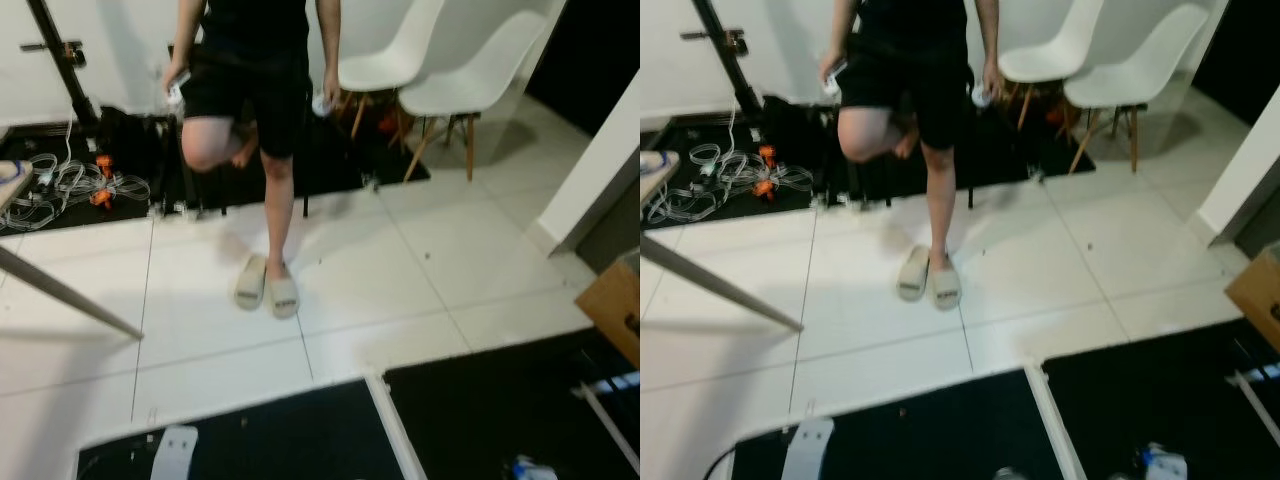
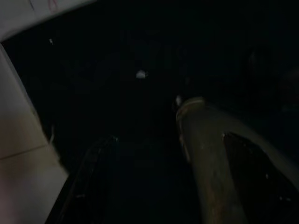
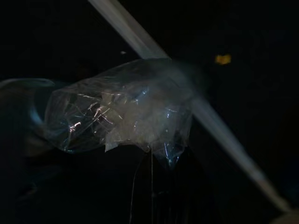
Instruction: Picking trash to rubbish bin
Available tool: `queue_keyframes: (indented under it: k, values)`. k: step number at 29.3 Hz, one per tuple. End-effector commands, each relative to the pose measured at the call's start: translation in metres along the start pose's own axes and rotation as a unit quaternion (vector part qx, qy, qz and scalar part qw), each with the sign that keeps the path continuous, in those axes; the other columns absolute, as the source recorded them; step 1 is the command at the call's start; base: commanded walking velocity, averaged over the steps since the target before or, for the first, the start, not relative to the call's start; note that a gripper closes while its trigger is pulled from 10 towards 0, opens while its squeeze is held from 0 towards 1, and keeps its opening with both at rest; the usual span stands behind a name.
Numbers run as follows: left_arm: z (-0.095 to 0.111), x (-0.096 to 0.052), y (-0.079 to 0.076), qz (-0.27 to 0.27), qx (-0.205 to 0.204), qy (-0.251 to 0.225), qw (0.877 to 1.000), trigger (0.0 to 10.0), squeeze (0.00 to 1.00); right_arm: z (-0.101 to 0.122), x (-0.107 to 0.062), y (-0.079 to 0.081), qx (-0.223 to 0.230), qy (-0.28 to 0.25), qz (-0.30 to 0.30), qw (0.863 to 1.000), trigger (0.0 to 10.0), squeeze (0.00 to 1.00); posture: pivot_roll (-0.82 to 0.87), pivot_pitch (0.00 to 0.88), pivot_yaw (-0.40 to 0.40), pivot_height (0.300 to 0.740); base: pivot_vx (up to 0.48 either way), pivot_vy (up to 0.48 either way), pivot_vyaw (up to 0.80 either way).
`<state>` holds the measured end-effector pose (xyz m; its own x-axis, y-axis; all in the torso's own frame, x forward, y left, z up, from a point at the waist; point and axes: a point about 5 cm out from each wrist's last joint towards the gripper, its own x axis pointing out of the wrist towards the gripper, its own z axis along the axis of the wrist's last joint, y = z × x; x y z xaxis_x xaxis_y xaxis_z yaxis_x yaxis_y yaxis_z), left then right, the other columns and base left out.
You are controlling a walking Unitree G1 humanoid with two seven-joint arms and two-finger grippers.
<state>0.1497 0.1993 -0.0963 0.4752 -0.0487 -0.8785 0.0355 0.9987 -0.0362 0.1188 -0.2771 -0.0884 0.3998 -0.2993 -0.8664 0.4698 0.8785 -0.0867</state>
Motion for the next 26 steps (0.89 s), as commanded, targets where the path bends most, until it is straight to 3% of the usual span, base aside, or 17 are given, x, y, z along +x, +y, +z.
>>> queue_keyframes:
  k: [1,4,8,9,15,22,26]
  values:
    - [-0.001,0.0,0.001,-0.004,0.003,0.005,1.0,10.0,0.0,0.027,0.002,0.002,0.009,-0.046,0.006,0.999,10.0,0.0,-0.03,0.101,0.069,0.74,0.0,0.0,-0.8]
    - [-0.001,0.0,0.001,-0.006,-0.001,0.005,1.0,10.0,0.0,0.069,0.001,0.018,0.015,-0.115,0.035,0.993,10.0,0.0,-0.03,0.101,0.069,0.74,0.0,0.0,-0.8]
    - [-0.001,-0.001,0.002,-0.006,-0.005,0.003,1.0,10.0,0.0,0.11,-0.004,0.032,0.024,-0.188,0.08,0.979,10.0,0.0,-0.02,0.104,0.066,0.74,0.0,0.0,-0.8]
    - [-0.001,-0.001,0.002,-0.006,-0.005,0.003,1.0,10.0,0.0,0.11,-0.004,0.032,0.024,-0.188,0.08,0.979,10.0,0.0,-0.02,0.104,0.066,0.74,0.0,0.0,-0.8]
    - [-0.001,-0.001,0.004,-0.003,-0.007,0.0,1.0,10.0,0.0,0.172,-0.028,0.08,0.021,-0.309,0.203,0.929,10.0,0.0,-0.02,0.105,0.068,0.74,0.0,0.0,-0.8]
    - [0.002,-0.001,0.006,-0.003,-0.009,-0.005,1.0,10.0,0.0,0.216,-0.054,0.105,0.057,-0.386,0.268,0.881,10.0,0.0,-0.02,0.105,0.068,0.74,0.0,0.0,-0.23]
    - [0.003,-0.001,0.006,-0.002,-0.009,-0.006,1.0,10.0,0.0,0.225,-0.06,0.109,0.064,-0.403,0.281,0.869,10.0,0.0,-0.02,0.105,0.068,0.74,0.0,0.0,-0.8]
